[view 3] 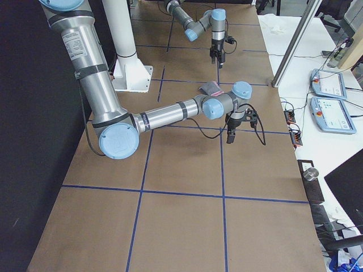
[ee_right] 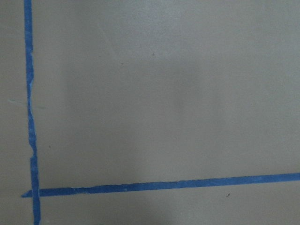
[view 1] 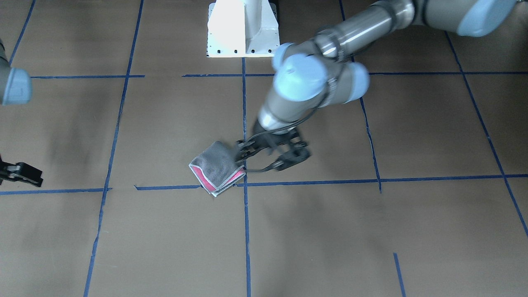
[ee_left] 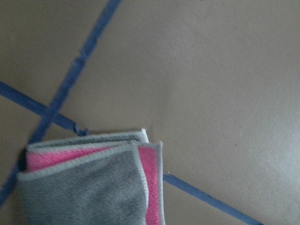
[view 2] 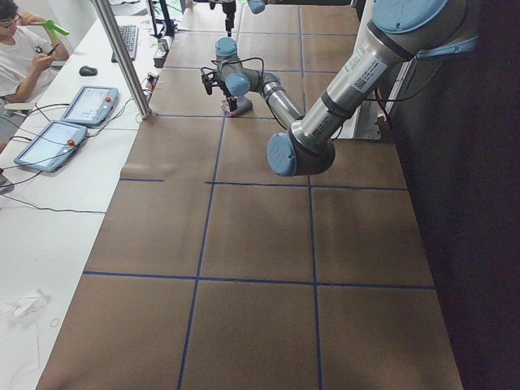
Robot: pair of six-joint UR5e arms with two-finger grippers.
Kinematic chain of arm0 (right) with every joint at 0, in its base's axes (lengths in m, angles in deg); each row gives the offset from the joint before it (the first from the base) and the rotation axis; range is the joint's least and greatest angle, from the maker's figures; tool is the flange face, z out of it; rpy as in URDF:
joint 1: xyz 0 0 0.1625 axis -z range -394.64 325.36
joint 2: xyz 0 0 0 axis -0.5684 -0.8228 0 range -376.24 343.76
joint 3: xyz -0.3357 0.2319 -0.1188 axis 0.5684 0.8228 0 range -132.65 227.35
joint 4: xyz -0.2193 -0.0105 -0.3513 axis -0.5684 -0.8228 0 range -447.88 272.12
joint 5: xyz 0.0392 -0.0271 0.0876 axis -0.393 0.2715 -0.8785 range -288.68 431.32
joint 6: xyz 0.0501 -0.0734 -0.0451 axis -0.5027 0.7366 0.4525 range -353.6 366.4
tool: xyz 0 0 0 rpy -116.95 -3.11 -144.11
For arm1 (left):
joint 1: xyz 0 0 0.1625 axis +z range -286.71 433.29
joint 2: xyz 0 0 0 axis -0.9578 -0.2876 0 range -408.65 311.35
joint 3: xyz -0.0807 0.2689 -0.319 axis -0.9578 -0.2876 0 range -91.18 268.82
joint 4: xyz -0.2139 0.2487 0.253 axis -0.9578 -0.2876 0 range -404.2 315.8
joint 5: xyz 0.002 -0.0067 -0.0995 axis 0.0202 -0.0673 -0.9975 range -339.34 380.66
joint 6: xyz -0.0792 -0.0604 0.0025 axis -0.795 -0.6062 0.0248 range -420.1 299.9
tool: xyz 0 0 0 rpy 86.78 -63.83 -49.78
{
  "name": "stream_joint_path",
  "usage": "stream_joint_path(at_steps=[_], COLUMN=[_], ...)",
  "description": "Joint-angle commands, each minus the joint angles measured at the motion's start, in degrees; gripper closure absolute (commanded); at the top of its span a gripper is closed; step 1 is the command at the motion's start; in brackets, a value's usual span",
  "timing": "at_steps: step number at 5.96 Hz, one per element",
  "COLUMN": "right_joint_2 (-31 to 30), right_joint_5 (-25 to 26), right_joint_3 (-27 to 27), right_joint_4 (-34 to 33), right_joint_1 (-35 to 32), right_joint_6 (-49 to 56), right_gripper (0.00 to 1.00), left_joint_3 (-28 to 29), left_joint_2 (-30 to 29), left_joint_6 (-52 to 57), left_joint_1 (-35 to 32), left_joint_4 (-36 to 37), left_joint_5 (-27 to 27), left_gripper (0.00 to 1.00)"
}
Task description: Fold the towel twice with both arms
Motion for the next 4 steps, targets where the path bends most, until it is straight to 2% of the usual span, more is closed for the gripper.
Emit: stream_joint_path(at_steps=[1, 2, 3, 4], right_joint_2=[-0.6, 0.2, 1.0, -4.7], right_joint_5=[-0.6, -3.9, -4.4, -4.9], right_joint_3=[0.2, 1.6, 3.5, -1.2], right_joint_4=[-0.7, -0.9, -1.1, -0.9], right_joint_1=[-4.1, -4.8, -8.4, -10.6], right_joint_6=[4.6, 7.4, 7.6, 8.8], right_gripper=[0.0, 0.0, 0.0, 0.0], left_joint_3=[-13.5, -11.3, -4.9, 1.7], left_joint_2=[14.3, 21.8, 27.7, 27.9], left_joint_6=[30.9, 44.8, 56.5, 63.8], left_joint_1=[-9.6, -17.2, -27.1, -33.0], left_joint_4=[14.4, 14.7, 10.6, 10.9], left_joint_5=[-0.3, -1.6, -12.9, -15.9], left_gripper=[0.0, 0.0, 0.0, 0.0])
